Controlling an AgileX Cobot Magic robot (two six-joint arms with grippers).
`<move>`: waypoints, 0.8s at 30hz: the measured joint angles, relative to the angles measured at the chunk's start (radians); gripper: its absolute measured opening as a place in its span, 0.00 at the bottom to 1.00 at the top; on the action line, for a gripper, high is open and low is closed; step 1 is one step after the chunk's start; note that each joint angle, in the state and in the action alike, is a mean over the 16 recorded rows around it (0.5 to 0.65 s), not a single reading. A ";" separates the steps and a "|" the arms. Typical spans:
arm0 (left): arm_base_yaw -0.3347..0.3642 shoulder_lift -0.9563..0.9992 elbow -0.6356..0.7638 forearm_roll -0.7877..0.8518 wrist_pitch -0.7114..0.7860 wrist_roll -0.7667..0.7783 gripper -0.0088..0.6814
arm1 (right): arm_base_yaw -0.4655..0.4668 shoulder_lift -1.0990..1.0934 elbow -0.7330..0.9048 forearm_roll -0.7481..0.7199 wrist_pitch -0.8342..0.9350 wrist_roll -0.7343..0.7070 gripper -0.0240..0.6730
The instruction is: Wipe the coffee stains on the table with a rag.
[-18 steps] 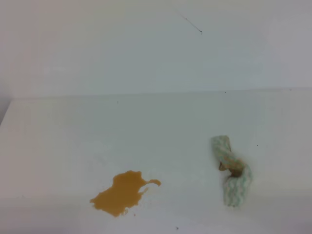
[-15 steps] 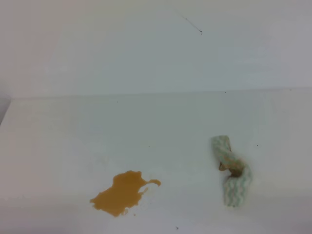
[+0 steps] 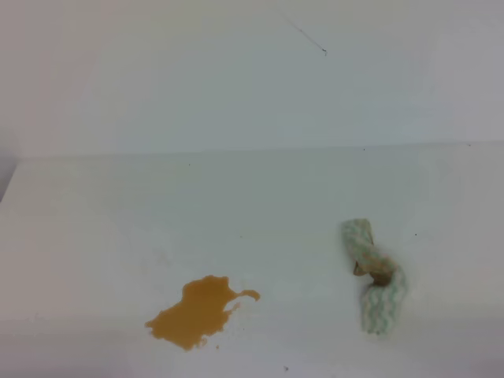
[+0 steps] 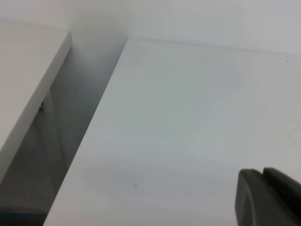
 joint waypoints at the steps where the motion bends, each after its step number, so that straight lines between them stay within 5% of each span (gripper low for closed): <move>1: 0.000 0.000 0.000 0.000 0.000 0.000 0.01 | 0.000 0.000 0.000 0.000 0.000 0.000 0.03; 24: 0.000 0.000 0.000 0.000 0.000 0.000 0.01 | 0.000 -0.004 0.000 0.000 0.001 0.000 0.03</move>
